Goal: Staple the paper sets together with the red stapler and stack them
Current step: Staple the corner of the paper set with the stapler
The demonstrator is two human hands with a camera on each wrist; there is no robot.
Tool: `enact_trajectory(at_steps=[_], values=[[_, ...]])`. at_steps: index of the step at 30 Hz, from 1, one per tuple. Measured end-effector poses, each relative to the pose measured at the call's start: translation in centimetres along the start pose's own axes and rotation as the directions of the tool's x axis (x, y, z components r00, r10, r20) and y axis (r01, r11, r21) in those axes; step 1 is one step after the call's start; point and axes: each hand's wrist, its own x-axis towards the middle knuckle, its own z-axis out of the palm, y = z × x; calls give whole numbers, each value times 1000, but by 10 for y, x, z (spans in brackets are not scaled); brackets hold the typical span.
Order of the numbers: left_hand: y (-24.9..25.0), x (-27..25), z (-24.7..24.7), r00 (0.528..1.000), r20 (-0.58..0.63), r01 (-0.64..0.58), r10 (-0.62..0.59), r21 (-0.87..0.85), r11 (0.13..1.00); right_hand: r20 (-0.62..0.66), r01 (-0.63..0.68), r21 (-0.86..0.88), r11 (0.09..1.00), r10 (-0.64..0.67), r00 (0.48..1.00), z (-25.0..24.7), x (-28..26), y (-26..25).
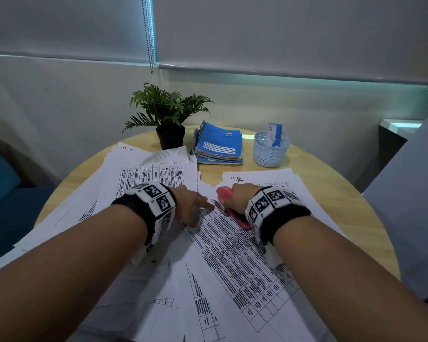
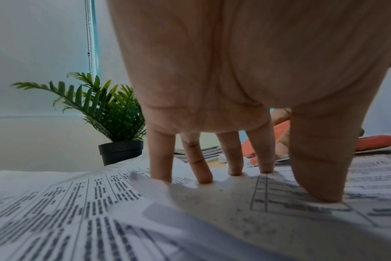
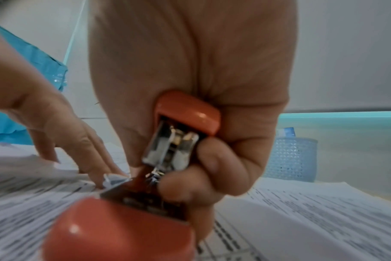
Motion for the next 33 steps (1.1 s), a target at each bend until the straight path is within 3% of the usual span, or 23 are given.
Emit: enact_trajectory(at_steps=[4,8,14,17,22,28,31,33], values=[[-1,0,0,1000,1,4,-4,-10,1000,1,2,-103,995,-2,1000,7,11,4],[-1,2,2,1000,3,12,-12,-5,1000,20,-19,-47,999,20,1000,4,11,8],[-4,7,4,1000,0,0,0,10,1000,-15,12,-107,994,-14,1000,13,18,14],[-11,10,4,999,-31,11,-15,-105,994,-14,17,-124,992,-19,1000,15,11,31],[-15,13,2,962,-138,207,-234,-186,960,-56,-161,-159,974,154,986,25,-11,80],[-20,17,-4,937,-31,336,-347,-188,923,46,-372,73,925,369,928,30,-6,103],[-17,17,-5,933,-22,349,-358,-174,921,-126,-445,246,861,483,866,20,-4,93],[-15,17,-4,934,-41,343,-356,-187,921,-275,-357,287,889,433,858,10,-5,79]])
